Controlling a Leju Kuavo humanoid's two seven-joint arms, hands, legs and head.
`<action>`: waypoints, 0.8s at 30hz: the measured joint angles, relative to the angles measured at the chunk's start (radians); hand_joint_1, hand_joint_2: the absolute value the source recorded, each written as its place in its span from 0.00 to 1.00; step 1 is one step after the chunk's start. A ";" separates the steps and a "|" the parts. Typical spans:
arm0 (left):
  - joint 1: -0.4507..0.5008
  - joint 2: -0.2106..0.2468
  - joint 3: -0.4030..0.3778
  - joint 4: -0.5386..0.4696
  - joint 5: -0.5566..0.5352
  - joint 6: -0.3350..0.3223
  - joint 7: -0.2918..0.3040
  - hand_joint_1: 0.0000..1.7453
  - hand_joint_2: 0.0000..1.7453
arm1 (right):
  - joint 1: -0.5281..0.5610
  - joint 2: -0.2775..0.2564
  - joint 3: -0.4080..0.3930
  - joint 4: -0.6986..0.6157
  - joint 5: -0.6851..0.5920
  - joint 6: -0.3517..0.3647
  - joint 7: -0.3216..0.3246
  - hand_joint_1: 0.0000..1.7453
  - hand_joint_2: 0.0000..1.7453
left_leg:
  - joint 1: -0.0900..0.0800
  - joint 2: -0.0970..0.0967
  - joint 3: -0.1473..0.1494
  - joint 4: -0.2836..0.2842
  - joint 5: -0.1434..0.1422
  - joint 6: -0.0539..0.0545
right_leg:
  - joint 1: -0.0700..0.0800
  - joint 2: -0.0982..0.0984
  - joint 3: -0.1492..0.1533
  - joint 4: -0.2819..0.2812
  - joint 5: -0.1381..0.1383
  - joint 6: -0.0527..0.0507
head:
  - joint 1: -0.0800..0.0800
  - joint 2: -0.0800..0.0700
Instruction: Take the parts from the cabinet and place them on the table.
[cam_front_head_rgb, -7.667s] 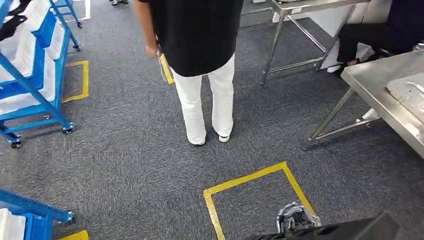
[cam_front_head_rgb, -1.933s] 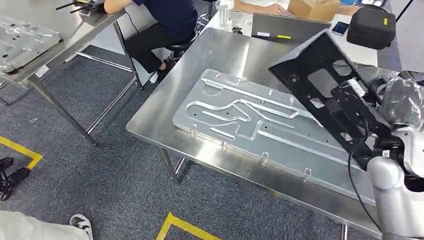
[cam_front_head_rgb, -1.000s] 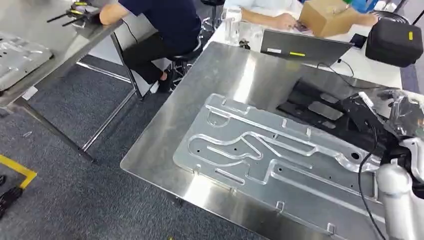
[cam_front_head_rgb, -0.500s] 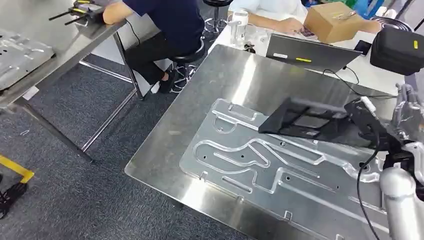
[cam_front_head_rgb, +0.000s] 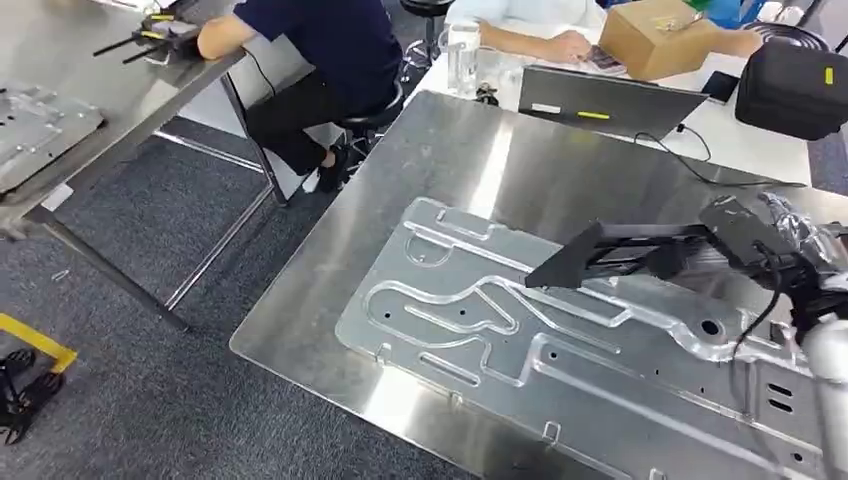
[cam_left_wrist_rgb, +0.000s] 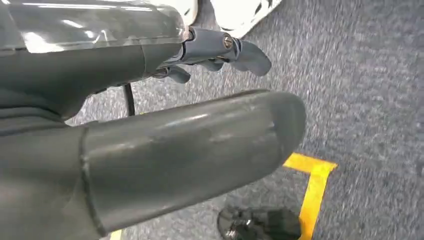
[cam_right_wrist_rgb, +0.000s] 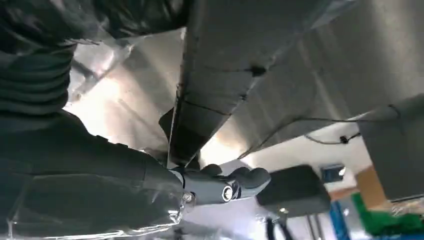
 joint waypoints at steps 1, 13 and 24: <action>0.001 0.005 0.002 0.004 0.000 0.001 0.000 0.00 0.00 | -0.013 -0.019 0.013 0.011 -0.009 0.004 -0.001 0.00 1.00 | 0.000 0.000 -0.038 0.080 -0.031 0.000 | 0.003 -0.001 0.000 0.000 -0.001 -0.001 | 0.000 0.000; -0.002 0.017 0.016 0.022 0.000 0.001 -0.004 0.00 0.00 | -0.066 -0.112 0.100 0.063 0.013 -0.015 0.016 0.00 1.00 | -0.010 0.004 0.090 -0.212 0.134 0.057 | 0.018 0.001 0.004 0.011 -0.011 0.025 | 0.001 0.000; -0.013 0.019 0.019 0.031 0.000 0.000 -0.004 0.00 0.00 | -0.110 -0.120 0.129 0.078 0.014 -0.005 0.047 0.00 1.00 | -0.009 0.001 0.081 -0.188 0.122 0.037 | 0.002 0.004 0.021 -0.001 -0.014 0.042 | 0.000 0.000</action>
